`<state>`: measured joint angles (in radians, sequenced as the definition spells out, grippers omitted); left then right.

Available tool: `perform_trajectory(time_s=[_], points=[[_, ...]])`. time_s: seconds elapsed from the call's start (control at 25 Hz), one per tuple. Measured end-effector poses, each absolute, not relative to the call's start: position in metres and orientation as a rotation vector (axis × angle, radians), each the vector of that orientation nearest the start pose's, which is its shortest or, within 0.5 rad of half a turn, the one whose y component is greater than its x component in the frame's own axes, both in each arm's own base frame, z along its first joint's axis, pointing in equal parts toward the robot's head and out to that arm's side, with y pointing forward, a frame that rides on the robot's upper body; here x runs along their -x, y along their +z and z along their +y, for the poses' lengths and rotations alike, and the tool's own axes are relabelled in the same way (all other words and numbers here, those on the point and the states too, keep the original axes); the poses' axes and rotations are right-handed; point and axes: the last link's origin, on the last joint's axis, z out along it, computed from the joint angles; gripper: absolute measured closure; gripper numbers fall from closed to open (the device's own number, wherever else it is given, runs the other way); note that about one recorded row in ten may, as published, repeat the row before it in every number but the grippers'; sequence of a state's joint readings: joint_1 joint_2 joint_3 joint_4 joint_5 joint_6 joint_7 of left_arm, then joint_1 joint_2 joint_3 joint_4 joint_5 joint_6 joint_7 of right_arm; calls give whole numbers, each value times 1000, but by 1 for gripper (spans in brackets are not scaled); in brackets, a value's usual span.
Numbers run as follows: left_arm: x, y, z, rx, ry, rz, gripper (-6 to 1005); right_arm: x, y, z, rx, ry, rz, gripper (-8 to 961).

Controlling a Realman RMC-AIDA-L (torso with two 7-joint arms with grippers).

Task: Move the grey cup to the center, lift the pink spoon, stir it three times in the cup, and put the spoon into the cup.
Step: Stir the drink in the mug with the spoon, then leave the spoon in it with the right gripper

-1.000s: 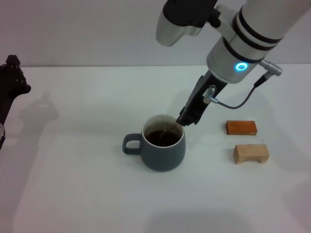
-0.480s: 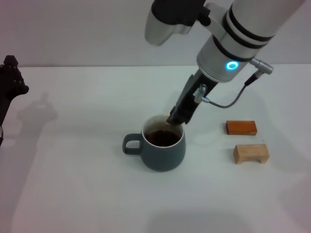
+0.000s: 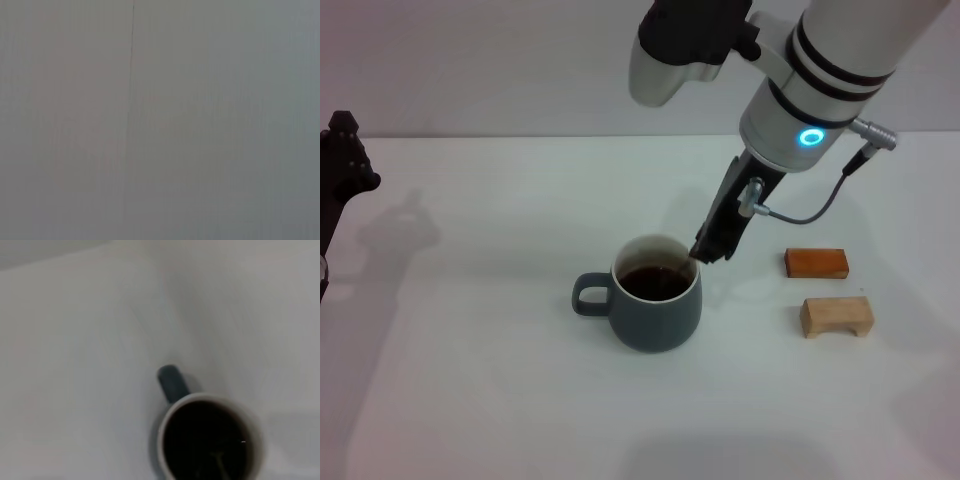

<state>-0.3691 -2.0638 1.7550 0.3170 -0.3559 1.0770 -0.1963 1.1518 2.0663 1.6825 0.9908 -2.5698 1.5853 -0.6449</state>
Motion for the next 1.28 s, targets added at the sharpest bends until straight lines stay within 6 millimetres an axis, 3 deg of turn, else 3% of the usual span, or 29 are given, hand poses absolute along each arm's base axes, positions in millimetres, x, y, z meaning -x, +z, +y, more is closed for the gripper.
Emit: perform_trajectory(time_s=[0.2, 0.52, 0.72, 1.0, 1.28], points=[[326, 18, 345, 1503, -752, -534, 1001, -45, -46, 388, 2868, -722, 422, 802], [326, 17, 344, 1499, -759, -540, 1001, -41, -46, 397, 2835, -645, 424, 803], [326, 17, 344, 1499, -762, -541, 1001, -49, -43, 404, 2774, -689, 427, 803], [325, 17, 345, 1500, -765, -540, 1001, -52, -44, 396, 2813, -754, 427, 804], [325, 17, 344, 1499, -766, -542, 1001, -42, -49, 400, 2827, -648, 407, 805]])
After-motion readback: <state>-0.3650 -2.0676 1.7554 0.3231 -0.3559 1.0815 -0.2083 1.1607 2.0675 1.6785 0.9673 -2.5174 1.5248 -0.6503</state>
